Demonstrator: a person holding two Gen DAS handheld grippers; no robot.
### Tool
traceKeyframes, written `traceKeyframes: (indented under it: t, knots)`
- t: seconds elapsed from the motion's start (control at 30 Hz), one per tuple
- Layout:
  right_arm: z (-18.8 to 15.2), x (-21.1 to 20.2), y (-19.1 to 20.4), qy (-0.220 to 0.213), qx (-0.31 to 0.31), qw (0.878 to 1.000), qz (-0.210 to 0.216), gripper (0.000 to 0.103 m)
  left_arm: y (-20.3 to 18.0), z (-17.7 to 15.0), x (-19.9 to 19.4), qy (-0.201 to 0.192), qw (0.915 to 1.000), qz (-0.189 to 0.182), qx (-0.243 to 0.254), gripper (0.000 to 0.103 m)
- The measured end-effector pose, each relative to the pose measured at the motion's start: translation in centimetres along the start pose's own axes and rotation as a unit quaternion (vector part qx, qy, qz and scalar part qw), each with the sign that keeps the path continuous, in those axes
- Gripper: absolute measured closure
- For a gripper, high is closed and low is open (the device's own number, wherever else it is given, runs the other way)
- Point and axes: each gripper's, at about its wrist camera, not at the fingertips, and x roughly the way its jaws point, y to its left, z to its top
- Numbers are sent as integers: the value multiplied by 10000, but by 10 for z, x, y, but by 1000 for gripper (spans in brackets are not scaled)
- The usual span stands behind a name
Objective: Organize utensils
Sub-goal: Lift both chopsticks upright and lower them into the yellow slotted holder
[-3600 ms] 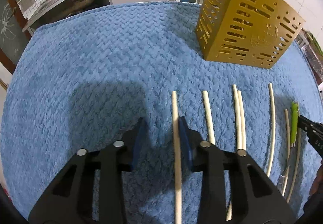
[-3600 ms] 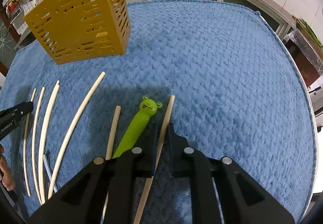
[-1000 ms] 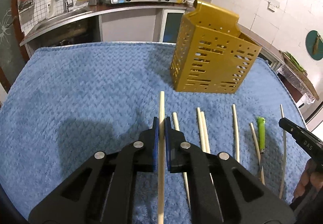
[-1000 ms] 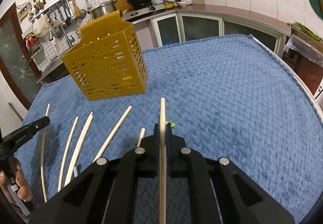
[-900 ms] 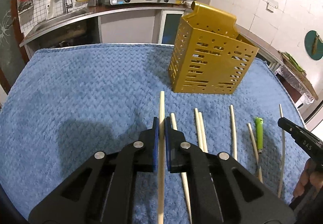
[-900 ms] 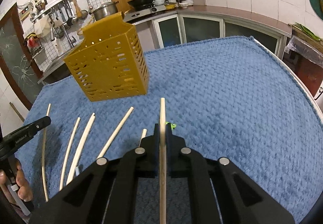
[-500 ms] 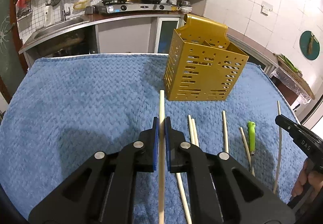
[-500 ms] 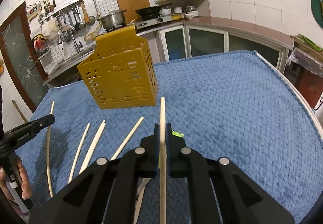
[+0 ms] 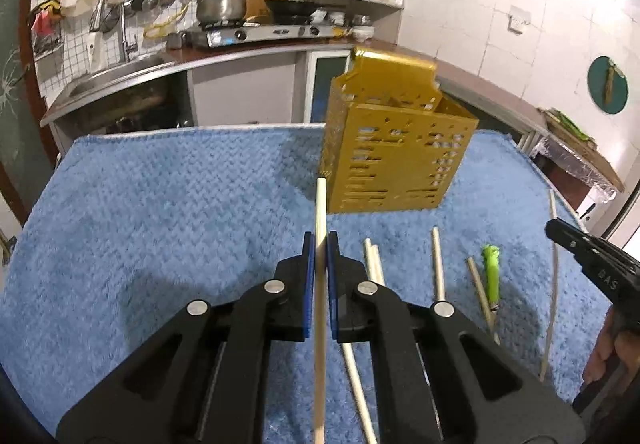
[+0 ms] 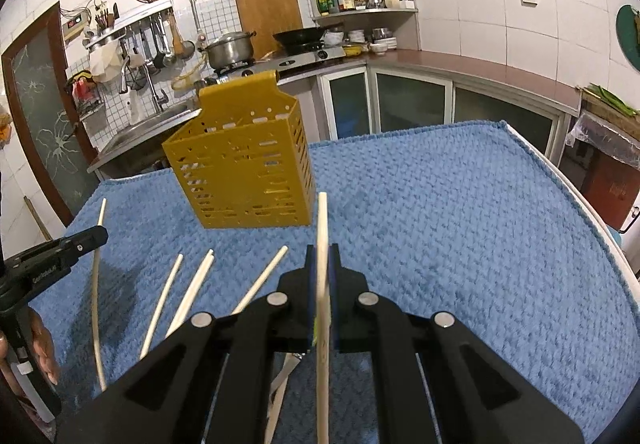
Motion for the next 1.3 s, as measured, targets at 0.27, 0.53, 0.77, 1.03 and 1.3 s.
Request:
traceKeyframes:
  t: [0.27, 0.53, 0.77, 1.03, 1.3]
  knots:
    - [43, -14, 11, -594, -79, 9980, 181, 97, -10, 38, -22, -619, 9976, -299, -5, 99]
    - [122, -25, 32, -1364, -175, 9896, 424, 97, -28, 103, -35, -1336, 9899, -480, 39, 99]
    - [182, -30, 48, -1875, -261, 9806, 507, 97, -42, 160, -27, -1964, 9787, -598, 12, 99]
    - [214, -6, 52, -2126, -205, 9757, 492, 97, -51, 204, 12, -2381, 9704, -411, 29, 99]
    - [197, 41, 48, -1913, -333, 9800, 433, 97, -43, 197, 59, -2540, 9669, -238, -21, 98]
